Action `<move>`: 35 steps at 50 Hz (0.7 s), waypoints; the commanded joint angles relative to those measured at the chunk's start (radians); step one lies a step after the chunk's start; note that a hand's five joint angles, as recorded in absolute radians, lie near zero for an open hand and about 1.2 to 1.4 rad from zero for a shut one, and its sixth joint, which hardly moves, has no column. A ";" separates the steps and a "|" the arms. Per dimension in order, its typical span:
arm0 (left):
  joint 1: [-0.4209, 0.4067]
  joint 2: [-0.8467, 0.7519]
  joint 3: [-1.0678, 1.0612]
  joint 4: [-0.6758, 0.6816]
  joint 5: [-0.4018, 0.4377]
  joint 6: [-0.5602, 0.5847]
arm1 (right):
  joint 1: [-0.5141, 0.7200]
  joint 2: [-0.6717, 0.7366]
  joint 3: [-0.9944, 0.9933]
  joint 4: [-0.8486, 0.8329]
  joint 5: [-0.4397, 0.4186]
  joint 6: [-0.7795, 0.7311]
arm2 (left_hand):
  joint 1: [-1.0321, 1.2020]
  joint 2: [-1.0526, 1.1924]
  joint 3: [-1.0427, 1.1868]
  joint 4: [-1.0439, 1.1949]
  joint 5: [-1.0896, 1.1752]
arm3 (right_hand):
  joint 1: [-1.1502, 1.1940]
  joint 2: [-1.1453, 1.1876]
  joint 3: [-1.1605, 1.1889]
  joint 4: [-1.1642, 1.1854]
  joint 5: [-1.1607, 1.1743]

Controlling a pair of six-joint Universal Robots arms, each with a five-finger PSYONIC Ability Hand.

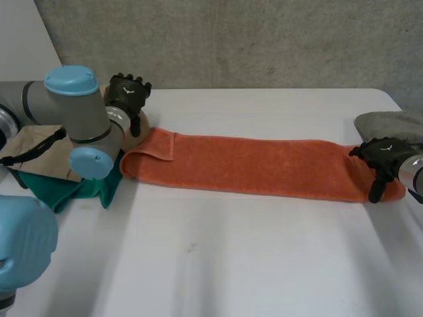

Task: Fold the laundry.

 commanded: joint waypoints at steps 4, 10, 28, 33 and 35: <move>-0.048 0.003 -0.107 -0.017 0.137 -0.021 | -0.008 -0.003 0.012 0.007 -0.002 -0.004 | -0.013 -0.030 -0.036 -0.024 -0.052 | -0.050 -0.041 -0.035 -0.042 -0.043; -0.039 -0.138 0.080 -0.040 0.065 0.098 | -0.004 -0.006 0.027 0.003 -0.002 -0.008 | -0.013 -0.030 -0.036 -0.024 -0.052 | -0.050 -0.041 -0.035 -0.042 -0.043; 0.050 -0.411 0.586 0.000 0.051 0.347 | -0.012 -0.010 0.025 0.000 0.000 -0.015 | -0.013 -0.030 -0.036 -0.024 -0.052 | -0.050 -0.041 -0.035 -0.042 -0.043; 0.059 -0.429 0.670 0.009 0.034 0.287 | -0.001 -0.013 0.028 0.001 0.003 -0.016 | -0.013 -0.030 -0.036 -0.024 -0.052 | -0.050 -0.041 -0.035 -0.042 -0.043; 0.051 -0.407 0.631 -0.020 0.045 0.269 | 0.000 -0.016 0.030 0.001 0.003 -0.015 | -0.013 -0.030 -0.036 -0.024 -0.052 | -0.050 -0.041 -0.035 -0.042 -0.043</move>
